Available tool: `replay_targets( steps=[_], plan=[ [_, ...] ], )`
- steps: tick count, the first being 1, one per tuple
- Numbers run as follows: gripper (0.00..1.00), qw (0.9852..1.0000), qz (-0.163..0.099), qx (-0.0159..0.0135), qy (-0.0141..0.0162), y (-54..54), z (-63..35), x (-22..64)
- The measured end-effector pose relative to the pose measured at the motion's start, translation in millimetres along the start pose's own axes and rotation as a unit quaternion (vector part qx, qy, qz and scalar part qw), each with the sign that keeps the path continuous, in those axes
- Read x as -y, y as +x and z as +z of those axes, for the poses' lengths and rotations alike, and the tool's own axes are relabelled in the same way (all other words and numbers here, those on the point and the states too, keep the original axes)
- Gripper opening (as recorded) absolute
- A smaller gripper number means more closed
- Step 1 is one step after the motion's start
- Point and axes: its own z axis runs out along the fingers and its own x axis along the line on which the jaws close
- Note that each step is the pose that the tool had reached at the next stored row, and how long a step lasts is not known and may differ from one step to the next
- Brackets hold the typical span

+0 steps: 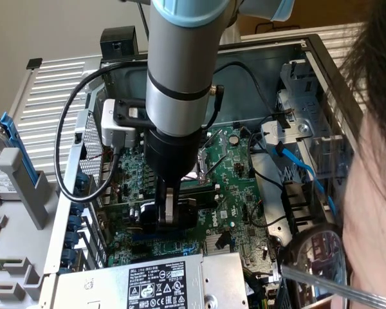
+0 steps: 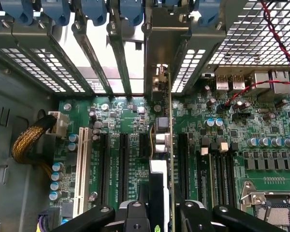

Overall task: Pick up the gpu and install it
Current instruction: 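Insert the gpu into the slot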

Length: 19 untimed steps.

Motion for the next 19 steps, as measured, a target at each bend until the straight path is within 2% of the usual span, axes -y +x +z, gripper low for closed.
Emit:
replay_targets(
  steps=[19],
  plan=[
    [0.29, 1.0000, 0.000, -0.0001, 0.0000, -0.9, 0.0, 0.4]
  ],
)
